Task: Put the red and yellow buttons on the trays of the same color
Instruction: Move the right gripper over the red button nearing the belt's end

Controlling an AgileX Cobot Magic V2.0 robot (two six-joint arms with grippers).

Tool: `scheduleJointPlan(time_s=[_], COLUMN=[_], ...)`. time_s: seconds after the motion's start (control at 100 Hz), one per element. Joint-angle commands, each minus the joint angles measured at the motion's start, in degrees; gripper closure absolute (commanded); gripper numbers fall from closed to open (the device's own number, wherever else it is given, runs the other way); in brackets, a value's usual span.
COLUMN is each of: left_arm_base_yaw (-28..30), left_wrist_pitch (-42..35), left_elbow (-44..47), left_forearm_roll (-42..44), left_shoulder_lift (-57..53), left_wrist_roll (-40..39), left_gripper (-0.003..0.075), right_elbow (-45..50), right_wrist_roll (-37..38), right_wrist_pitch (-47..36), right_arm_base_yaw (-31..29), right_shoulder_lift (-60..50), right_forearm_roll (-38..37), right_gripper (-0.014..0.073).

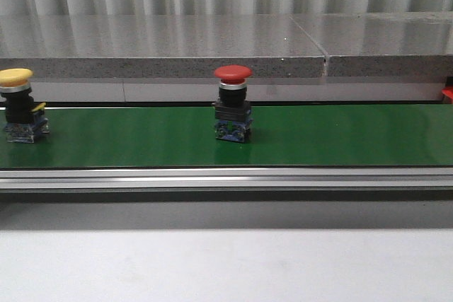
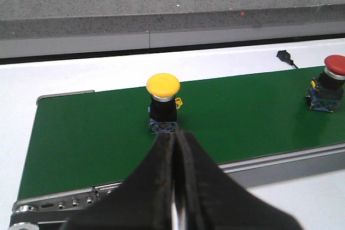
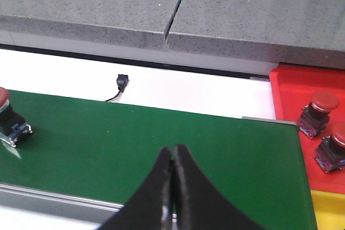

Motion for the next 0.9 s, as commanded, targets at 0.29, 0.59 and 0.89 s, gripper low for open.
scheduleJointPlan(time_s=[0.29, 0.59, 0.89], left_arm_base_yaw=[-0.49, -0.49, -0.49], left_wrist_pitch=[-3.37, -3.37, -3.37], left_elbow=[-1.6, -1.6, -1.6], left_forearm_roll=[-1.31, -1.31, -1.31], left_shoulder_lift=[0.26, 0.26, 0.26], left_wrist_roll=[-0.06, -0.06, -0.06], left_gripper=[0.0741, 0.0741, 0.0741], right_elbow=[-1.88, -1.88, -1.88], right_wrist_roll=[-0.34, -0.34, -0.34], right_wrist_pitch=[-4.39, -3.7, -0.08], right_arm_base_yaw=[0.15, 0.15, 0.15], right_shoulder_lift=[0.01, 0.01, 0.01], right_forearm_roll=[0.53, 0.53, 0.53], right_gripper=[0.0661, 0.0643, 0.0132])
